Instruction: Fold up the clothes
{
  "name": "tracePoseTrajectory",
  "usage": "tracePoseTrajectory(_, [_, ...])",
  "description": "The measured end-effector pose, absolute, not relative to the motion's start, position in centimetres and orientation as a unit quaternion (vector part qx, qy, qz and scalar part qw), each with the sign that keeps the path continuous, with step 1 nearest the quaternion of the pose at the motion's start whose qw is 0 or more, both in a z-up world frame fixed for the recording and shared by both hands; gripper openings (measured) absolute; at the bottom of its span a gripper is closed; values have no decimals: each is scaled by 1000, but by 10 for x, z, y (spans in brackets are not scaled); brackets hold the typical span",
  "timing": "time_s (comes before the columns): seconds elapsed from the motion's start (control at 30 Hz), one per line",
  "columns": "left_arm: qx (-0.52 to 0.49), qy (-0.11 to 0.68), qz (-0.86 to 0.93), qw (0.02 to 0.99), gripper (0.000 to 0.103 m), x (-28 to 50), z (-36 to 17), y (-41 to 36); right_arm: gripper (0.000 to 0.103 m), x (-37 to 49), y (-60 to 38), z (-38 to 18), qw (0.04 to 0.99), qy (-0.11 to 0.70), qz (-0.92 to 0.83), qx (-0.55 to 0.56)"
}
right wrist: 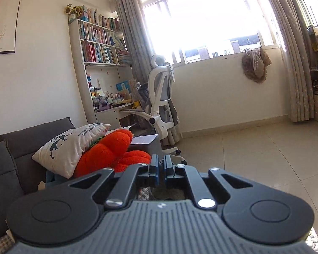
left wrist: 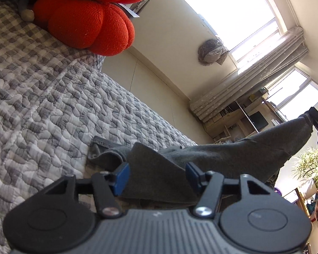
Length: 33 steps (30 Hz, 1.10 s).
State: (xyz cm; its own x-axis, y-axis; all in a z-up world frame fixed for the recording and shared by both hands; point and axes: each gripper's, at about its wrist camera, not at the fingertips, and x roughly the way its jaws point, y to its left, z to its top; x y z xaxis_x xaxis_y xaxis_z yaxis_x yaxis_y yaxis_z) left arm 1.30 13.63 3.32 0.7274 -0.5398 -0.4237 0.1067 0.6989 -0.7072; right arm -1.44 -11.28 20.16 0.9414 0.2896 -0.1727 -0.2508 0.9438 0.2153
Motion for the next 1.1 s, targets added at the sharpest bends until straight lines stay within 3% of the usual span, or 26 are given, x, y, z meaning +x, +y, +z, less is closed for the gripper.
tracePoseTrajectory(0.07, [-352,312,-179,864,61,12,33,146,1,-9,-87,223,981,84,156,82])
tracePoseTrajectory(0.17, [-377,298,-154,863,62,11,30,165,1,-17,-44,274,978,38,195,56])
tracePoseTrajectory(0.3, [-386,292,-136,864,63,12,28,183,1,-31,1,311,974,55,218,11])
tracePoseTrajectory(0.4, [-381,295,-133,866,65,10,28,182,30,-26,6,281,973,112,202,-5])
tracePoseTrajectory(0.43, [-380,296,-136,866,65,9,29,182,64,-18,0,257,971,141,193,-2])
tracePoseTrajectory(0.47, [-376,297,-141,867,65,8,30,180,86,-8,-8,229,968,173,182,4])
tracePoseTrajectory(0.5, [-369,298,-145,868,66,7,31,177,87,2,-16,201,962,211,174,15])
tracePoseTrajectory(0.67, [-333,306,-157,878,68,10,33,160,87,39,-59,77,924,356,100,92])
tracePoseTrajectory(0.93, [-351,310,-141,872,68,16,28,165,87,69,-36,36,916,386,84,74])
tracePoseTrajectory(0.97, [-355,310,-138,871,68,16,28,168,83,71,-30,35,917,386,82,60])
tracePoseTrajectory(1.0, [-359,311,-134,870,68,16,26,170,73,74,-25,33,918,386,80,46])
tracePoseTrajectory(1.07, [-365,313,-124,868,68,16,24,175,22,79,-14,31,919,385,76,17])
tracePoseTrajectory(1.1, [-369,315,-116,867,68,17,22,177,19,82,-9,30,920,385,74,3])
